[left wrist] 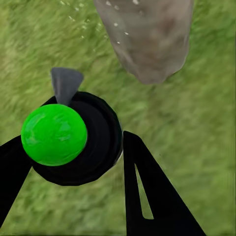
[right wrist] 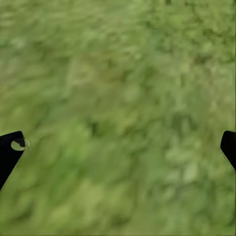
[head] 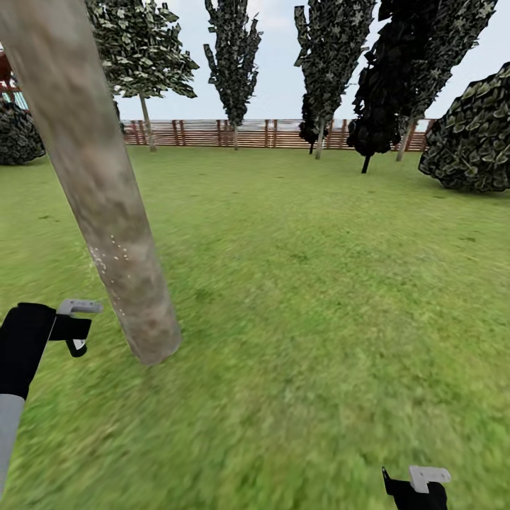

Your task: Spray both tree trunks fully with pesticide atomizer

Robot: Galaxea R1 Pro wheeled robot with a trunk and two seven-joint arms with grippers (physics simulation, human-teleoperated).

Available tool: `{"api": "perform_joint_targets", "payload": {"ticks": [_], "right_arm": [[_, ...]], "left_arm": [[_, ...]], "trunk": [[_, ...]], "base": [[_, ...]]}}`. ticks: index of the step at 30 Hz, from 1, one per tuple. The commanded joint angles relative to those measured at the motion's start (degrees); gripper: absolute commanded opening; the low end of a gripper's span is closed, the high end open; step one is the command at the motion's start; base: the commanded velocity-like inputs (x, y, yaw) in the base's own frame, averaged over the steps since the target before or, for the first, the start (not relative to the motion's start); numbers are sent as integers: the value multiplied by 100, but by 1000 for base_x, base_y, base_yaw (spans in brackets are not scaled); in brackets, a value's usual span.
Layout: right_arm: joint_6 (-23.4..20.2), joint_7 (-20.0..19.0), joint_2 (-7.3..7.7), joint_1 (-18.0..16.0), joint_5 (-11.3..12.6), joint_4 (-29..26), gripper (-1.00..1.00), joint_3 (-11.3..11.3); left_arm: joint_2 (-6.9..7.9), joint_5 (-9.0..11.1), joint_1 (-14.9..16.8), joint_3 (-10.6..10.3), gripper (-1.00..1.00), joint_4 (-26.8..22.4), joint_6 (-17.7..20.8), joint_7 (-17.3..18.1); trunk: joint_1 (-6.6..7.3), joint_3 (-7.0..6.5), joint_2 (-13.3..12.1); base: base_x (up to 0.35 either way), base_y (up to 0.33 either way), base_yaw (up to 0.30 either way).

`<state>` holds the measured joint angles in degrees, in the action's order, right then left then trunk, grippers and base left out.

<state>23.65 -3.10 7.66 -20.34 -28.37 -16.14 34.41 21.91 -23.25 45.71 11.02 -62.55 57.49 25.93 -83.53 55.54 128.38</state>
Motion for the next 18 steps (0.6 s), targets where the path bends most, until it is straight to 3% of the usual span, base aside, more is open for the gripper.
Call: {"api": "perform_joint_targets", "payload": {"ticks": [1,6,16,18], "right_arm": [[25,-32,-1,-5,-28,5,100,48],[25,-32,-1,-5,-28,5,100,48],[25,-32,-1,-5,-28,5,100,48],[25,-32,-1,-5,-28,5,100,48]], "left_arm": [[-2,-58,7,5,-100,-2,16,61],[-10,-59,7,5,-100,6,17,61],[1,-82,7,39,-100,13,17,46],[6,-83,8,315,-100,8,10,44]], "trunk": [[-1,5,2],[-1,5,2],[-1,5,2],[-1,5,2]], "base": [[202,-227,68],[126,-246,12],[-7,-272,8],[188,-219,215]]}}
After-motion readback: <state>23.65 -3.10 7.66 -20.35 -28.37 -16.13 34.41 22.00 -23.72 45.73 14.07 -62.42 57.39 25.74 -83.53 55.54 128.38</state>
